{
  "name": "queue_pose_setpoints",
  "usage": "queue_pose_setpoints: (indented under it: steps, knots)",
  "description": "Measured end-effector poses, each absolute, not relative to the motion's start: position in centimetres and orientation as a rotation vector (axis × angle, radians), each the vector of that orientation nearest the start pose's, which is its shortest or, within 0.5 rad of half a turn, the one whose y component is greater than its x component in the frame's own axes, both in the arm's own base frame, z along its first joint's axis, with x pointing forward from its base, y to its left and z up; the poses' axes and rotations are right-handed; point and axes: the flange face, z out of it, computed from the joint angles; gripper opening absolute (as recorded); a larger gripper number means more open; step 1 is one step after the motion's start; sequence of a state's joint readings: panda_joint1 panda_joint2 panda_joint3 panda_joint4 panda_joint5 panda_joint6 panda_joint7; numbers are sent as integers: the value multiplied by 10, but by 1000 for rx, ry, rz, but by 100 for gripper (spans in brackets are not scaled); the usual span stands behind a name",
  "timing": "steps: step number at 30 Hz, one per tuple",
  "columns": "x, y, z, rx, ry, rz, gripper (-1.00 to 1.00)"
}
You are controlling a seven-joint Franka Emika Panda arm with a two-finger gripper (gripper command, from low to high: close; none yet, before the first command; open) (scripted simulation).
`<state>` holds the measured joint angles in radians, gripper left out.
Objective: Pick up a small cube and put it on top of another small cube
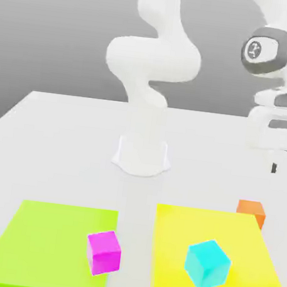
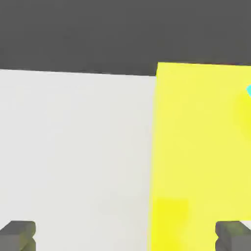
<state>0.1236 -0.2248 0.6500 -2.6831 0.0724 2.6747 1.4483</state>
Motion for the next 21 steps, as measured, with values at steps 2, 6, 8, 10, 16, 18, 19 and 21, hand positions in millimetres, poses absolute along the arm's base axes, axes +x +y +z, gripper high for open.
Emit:
queue_pose_setpoints:
  steps: [2, 6, 8, 10, 16, 18, 19, 21]
  knots:
    - [298, 292, 288, -2830, 1111, -204, 0]
    - [270, 294, 249, -2855, 1161, -117, 0]
    - [255, 295, 231, -2869, 1182, -75, 0]
    - [238, 294, 214, -2882, 1203, -36, 0]
    - [228, 295, 182, -2880, 1229, -16, 0]
    - [228, 295, 171, -2880, 1228, -17, 0]
    - [228, 295, 164, -2881, 1228, -15, 0]
    - [227, 294, 151, -2883, 1230, -10, 0]
